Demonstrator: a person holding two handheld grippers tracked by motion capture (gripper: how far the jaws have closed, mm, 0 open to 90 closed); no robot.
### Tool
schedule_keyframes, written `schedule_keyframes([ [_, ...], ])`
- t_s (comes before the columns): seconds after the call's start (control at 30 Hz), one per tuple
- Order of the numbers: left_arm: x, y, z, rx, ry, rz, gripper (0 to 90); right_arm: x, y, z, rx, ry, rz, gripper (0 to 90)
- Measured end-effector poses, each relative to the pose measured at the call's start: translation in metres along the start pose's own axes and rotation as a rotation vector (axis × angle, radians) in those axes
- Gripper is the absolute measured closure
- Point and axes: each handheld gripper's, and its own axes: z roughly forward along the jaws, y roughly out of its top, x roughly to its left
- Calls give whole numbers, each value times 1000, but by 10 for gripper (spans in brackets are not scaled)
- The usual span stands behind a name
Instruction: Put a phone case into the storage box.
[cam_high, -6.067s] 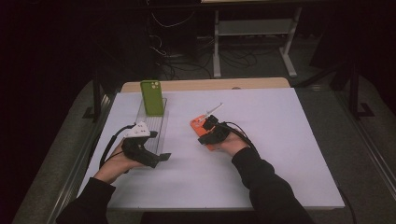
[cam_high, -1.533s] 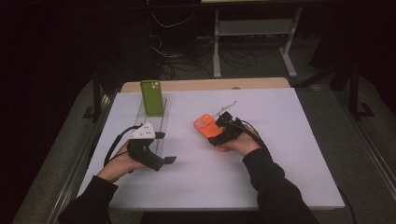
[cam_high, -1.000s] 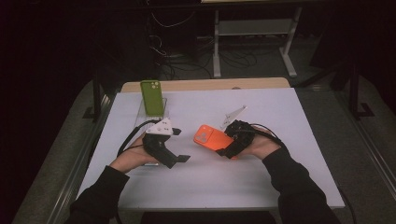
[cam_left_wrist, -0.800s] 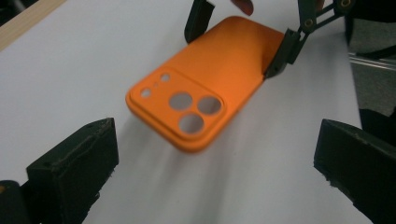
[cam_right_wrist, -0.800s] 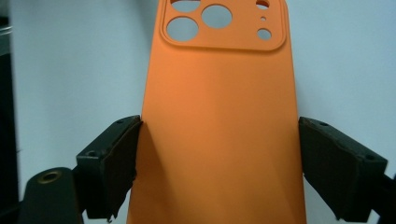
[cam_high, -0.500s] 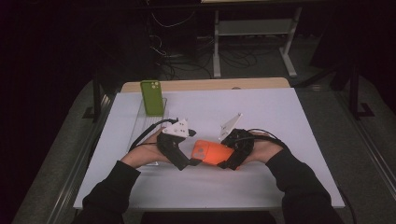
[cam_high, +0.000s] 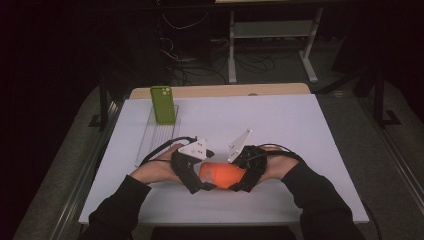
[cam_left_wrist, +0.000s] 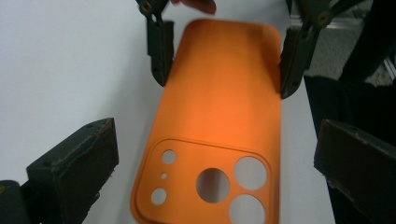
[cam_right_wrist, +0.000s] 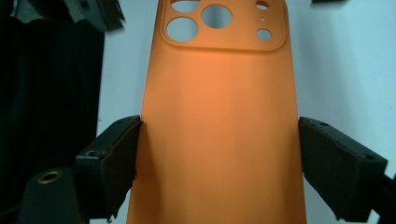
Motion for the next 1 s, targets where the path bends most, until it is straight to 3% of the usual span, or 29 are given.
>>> schedule_keyframes([
  [0.27,-6,-2,11,36,-35,4,0,7,8,-2,-7,6,-43,151],
  [0.5,-6,-4,13,62,-38,8,0,9,8,-4,-16,8,-42,151],
  [1.0,-7,-4,12,80,-55,7,135,11,10,-2,-30,26,-58,150],
])
